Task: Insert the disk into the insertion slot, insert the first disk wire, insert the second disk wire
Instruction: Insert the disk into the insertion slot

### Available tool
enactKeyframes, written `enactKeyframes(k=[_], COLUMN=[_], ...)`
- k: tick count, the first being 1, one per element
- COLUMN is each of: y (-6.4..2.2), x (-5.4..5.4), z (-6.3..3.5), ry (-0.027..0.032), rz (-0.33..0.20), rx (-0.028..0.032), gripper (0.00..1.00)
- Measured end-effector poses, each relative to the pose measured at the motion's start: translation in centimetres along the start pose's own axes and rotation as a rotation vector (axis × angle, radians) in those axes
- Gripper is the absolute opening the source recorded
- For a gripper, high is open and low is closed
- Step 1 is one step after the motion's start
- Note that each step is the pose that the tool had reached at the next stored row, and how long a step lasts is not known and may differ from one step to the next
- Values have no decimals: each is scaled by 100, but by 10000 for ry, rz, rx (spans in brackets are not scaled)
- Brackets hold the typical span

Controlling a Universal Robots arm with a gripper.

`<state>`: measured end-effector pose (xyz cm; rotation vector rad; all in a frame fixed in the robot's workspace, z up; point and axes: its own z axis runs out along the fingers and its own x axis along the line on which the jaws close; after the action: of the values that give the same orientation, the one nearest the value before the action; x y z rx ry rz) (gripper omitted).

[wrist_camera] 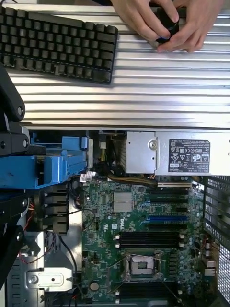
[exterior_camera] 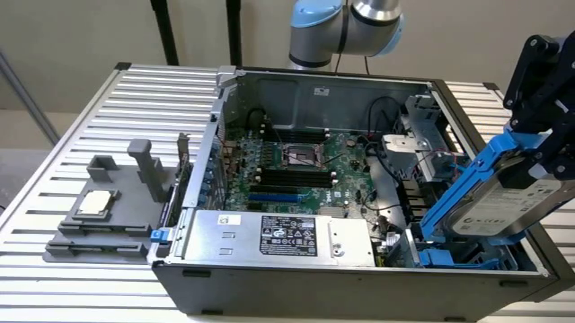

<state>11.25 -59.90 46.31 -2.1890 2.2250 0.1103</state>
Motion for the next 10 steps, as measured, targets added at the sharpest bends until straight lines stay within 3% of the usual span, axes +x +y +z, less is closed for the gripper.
enactKeyframes(k=[2, 5, 10], y=[2, 29, 75], x=[1, 2, 3], z=[6, 18, 33], ry=[-6, -6, 25], rz=[-1, -12, -13], rx=[49, 188, 219], gripper=[32, 32, 32])
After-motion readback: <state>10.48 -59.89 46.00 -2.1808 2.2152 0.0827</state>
